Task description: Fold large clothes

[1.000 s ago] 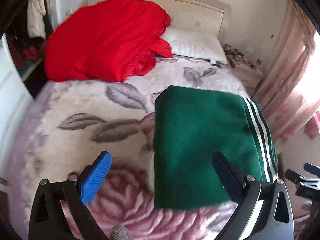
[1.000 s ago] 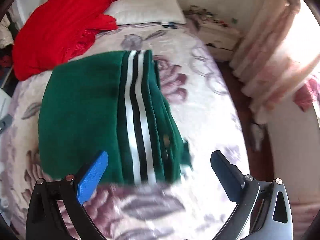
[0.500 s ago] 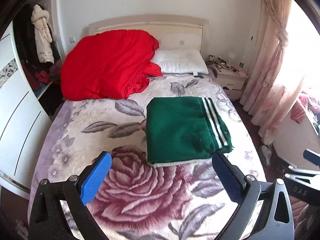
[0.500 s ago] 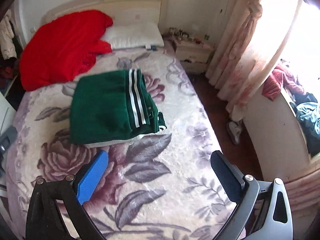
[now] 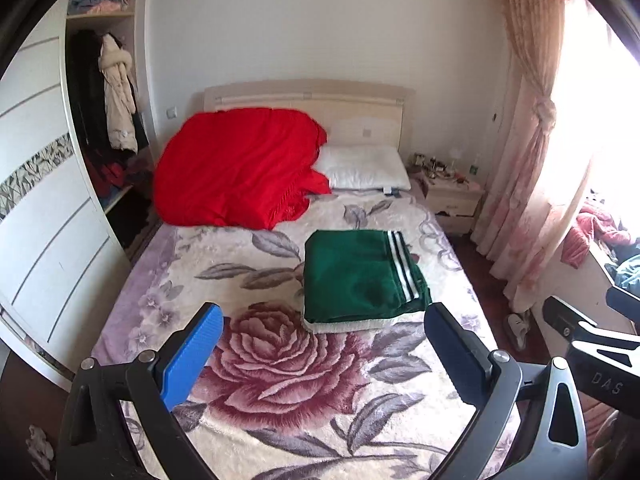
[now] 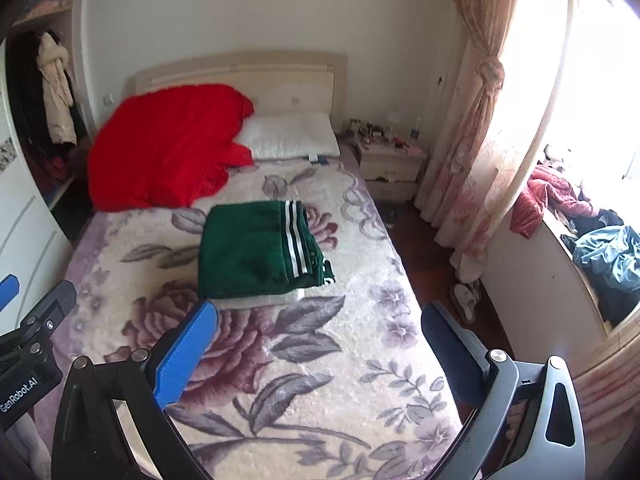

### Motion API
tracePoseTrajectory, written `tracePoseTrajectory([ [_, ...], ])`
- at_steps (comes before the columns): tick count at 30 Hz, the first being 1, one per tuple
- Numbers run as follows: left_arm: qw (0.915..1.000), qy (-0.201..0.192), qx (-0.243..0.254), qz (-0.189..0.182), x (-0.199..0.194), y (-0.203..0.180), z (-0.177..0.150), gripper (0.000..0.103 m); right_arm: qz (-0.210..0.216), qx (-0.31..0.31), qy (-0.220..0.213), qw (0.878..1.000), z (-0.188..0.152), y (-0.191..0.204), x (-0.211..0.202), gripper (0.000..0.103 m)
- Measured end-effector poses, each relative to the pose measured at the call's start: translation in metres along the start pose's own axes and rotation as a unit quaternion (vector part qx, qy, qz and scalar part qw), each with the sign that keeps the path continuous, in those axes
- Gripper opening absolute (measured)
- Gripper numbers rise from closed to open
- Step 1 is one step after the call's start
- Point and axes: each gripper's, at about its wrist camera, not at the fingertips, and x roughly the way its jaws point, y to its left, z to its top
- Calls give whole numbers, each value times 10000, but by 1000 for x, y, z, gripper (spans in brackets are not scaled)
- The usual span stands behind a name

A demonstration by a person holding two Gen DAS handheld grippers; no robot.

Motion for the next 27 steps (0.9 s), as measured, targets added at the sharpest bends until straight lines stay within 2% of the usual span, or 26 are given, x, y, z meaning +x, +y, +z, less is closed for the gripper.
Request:
tracePoseTrajectory([
  [4, 10000, -74, -20, 4, -32, -4, -1, 103, 128, 9, -189, 9997, -6, -8, -45, 103],
  [7, 10000, 11, -70, -32, -50, -6, -2, 103, 199, 21, -272, 9994, -10, -15, -73, 103],
  [16, 9997, 110, -198, 64, -82, -12, -3, 103, 322, -26, -435, 9985, -12, -35, -143, 103],
  [27, 9995, -15, -224, 215, -97, -13, -5, 103, 425, -142, -586, 9973, -3, -45, -177, 103],
])
